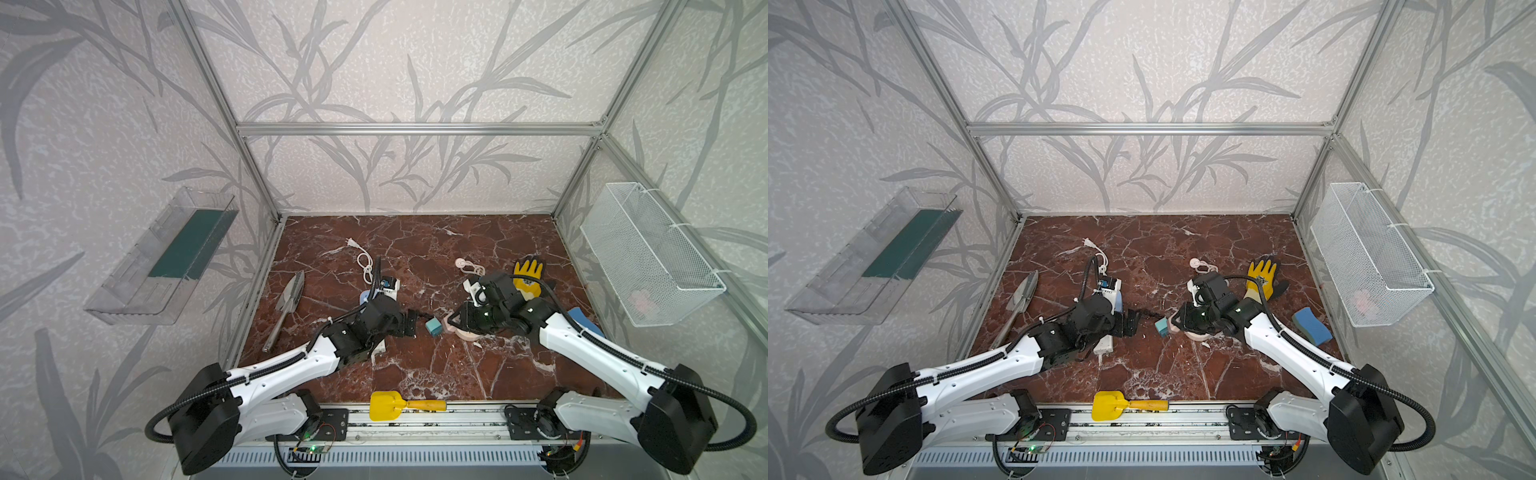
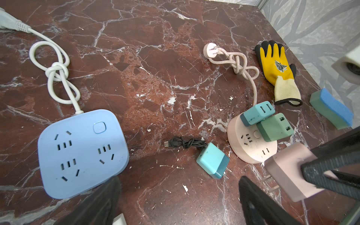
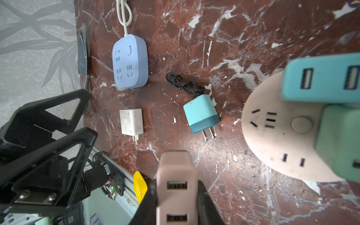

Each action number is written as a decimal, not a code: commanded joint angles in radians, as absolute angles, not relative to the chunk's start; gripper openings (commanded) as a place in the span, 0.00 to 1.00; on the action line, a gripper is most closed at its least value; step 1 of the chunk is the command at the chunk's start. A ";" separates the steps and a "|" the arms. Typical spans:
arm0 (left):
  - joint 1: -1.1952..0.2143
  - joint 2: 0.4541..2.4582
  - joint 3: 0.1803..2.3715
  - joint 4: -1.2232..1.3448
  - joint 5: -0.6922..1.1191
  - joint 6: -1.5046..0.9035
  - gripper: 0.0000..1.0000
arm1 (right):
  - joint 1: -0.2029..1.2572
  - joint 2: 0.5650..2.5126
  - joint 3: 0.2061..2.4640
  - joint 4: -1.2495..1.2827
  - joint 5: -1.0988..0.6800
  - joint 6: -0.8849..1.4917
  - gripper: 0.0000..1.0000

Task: Insert plugs into power strip
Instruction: Insert the plug into the socket.

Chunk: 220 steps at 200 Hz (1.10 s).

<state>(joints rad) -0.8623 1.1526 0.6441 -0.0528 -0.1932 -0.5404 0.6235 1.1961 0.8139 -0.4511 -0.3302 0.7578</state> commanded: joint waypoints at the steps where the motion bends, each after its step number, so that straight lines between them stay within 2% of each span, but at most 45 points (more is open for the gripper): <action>1: -0.851 1.161 0.642 -0.055 -0.221 -0.577 0.93 | 0.648 1.191 0.853 -0.498 -0.220 0.750 0.00; 98: -0.839 1.234 0.691 -0.090 -0.201 -0.585 0.92 | 0.693 1.226 0.910 -0.614 0.034 0.732 0.00; 220: -0.836 1.259 0.696 -0.084 -0.161 -0.583 0.92 | 0.699 1.330 0.959 -0.639 0.146 0.719 0.00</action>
